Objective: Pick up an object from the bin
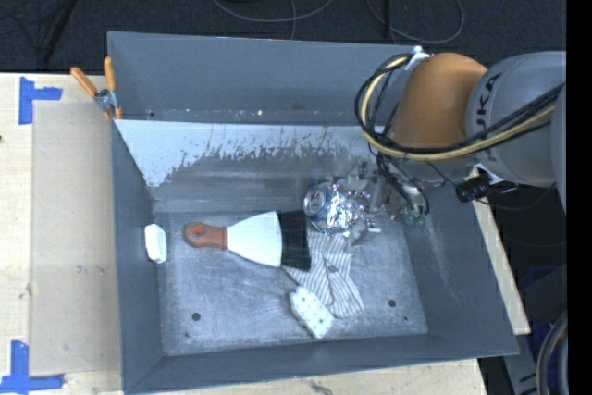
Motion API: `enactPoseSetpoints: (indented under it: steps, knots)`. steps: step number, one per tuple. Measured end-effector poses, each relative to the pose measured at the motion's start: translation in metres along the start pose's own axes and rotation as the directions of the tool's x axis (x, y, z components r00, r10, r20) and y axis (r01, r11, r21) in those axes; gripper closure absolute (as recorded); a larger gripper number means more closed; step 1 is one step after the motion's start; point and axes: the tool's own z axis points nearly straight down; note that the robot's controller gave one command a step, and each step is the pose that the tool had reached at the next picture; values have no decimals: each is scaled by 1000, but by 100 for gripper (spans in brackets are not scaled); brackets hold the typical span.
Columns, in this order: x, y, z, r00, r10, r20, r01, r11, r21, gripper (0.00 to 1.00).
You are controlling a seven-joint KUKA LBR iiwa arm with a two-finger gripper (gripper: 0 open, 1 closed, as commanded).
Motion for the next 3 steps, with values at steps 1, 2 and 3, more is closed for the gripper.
enactPoseSetpoints:
  steps: [1,2,3]
  knots:
    - [3,26,30,992,129,0,-129,992,2,0]
    - [-5,32,37,927,-376,22,375,927,19,100]
    - [-5,32,38,921,-389,21,388,921,19,100]
